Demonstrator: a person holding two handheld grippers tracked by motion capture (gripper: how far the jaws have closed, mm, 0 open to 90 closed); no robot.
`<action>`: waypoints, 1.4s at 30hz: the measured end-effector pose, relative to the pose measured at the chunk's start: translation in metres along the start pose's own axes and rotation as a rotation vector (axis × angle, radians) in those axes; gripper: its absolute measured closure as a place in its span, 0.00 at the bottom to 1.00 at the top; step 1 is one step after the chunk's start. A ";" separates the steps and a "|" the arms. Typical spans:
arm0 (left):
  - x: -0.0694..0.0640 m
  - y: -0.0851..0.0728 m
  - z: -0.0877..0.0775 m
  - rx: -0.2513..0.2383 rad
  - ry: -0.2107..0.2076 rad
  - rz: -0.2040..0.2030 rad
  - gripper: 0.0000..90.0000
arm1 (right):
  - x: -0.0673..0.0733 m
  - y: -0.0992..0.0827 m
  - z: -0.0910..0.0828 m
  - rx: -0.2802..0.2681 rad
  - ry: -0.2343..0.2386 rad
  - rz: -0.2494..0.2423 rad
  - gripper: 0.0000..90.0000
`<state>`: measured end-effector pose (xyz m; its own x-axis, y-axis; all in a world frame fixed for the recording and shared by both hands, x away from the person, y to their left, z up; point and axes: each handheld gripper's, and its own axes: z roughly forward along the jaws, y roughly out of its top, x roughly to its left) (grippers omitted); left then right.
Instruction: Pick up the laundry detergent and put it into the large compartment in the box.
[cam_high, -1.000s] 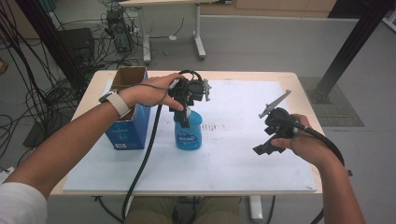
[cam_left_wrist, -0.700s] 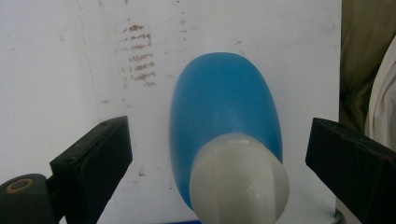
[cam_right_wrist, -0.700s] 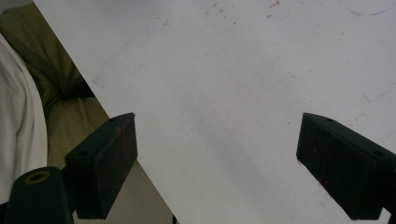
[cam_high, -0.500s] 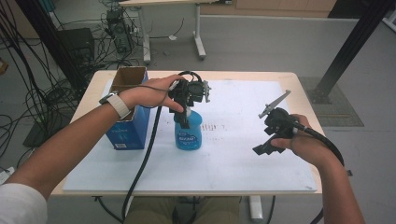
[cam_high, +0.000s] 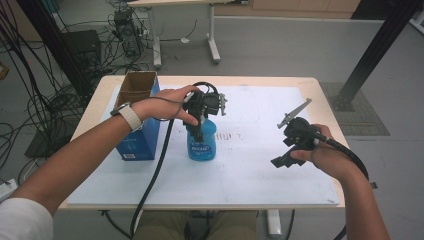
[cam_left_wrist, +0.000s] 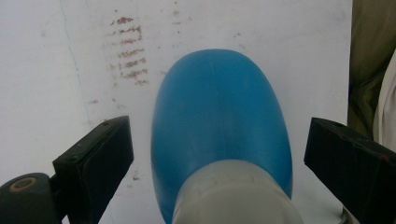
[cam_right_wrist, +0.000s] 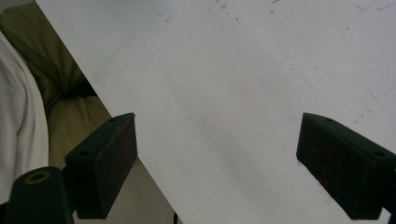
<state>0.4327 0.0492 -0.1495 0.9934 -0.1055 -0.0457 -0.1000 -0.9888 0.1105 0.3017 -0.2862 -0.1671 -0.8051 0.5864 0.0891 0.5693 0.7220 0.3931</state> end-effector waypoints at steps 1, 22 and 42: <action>0.000 0.000 0.000 -0.001 0.001 -0.001 0.10 | 0.000 0.000 0.000 -0.001 0.001 0.002 0.14; -0.007 0.005 0.012 0.028 0.033 0.018 0.19 | -0.001 -0.003 0.003 0.000 0.006 0.005 0.14; -0.013 0.005 0.013 0.027 0.065 0.020 0.32 | -0.001 -0.004 0.002 0.000 0.006 0.007 0.14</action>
<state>0.4186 0.0442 -0.1613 0.9927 -0.1190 0.0213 -0.1204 -0.9892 0.0835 0.3007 -0.2884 -0.1708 -0.8021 0.5892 0.0973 0.5750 0.7180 0.3923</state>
